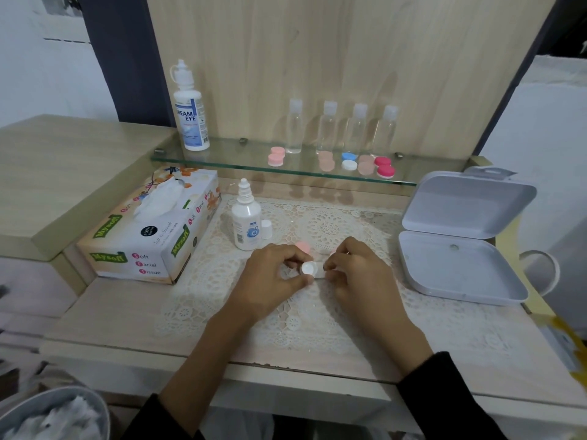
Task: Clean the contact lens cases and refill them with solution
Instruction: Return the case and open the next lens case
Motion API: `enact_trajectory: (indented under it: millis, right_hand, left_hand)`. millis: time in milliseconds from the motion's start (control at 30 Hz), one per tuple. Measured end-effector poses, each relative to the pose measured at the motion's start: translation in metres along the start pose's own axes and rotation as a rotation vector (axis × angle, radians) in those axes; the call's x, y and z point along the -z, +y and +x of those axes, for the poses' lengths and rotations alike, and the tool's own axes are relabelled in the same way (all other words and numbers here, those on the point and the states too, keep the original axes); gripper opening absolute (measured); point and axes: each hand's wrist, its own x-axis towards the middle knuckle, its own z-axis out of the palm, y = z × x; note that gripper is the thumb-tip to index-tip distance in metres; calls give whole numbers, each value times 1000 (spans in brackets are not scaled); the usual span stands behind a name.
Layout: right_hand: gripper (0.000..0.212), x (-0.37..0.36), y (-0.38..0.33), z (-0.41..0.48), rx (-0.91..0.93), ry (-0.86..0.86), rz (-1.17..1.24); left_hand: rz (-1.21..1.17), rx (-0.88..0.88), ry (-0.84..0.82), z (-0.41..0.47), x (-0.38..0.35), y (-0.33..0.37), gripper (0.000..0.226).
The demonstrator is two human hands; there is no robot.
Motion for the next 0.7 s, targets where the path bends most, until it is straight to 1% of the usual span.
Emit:
enact_trajectory:
  millis: [100, 200, 267, 333, 367, 400, 433, 500, 567, 633, 700]
  right_hand:
    - [11, -2, 1, 1, -81, 6, 119]
    - [14, -4, 7, 3, -165, -43, 348]
    - [20, -4, 9, 4, -240, -52, 548]
    - [22, -3, 7, 5, -333, 22, 783]
    - [21, -4, 6, 5, -356, 79, 839]
    - [20, -5, 6, 5, -345, 123, 823]
    - [17, -7, 7, 5, -314, 135, 758]
    - [12, -12, 8, 5, -219, 81, 578]
    - [12, -15, 8, 5, -127, 13, 430]
    - [15, -15, 8, 7, -72, 4, 333]
    - [17, -14, 8, 8, -64, 39, 281]
  left_hand:
    - [22, -6, 2, 0, 0, 1, 24]
    - [38, -14, 11, -1, 0, 1, 24]
    - [36, -13, 14, -1, 0, 1, 24]
    - [35, -11, 16, -1, 0, 1, 24]
    - [42, -11, 17, -1, 0, 1, 24]
    - [51, -10, 18, 0, -1, 1, 24]
    - [56, -11, 20, -1, -1, 1, 25]
    - [64, -15, 25, -1, -1, 2, 27]
    - [82, -18, 32, -1, 0, 4, 26]
    - [87, -19, 41, -1, -1, 5, 24]
    - [91, -20, 46, -2, -2, 5, 23]
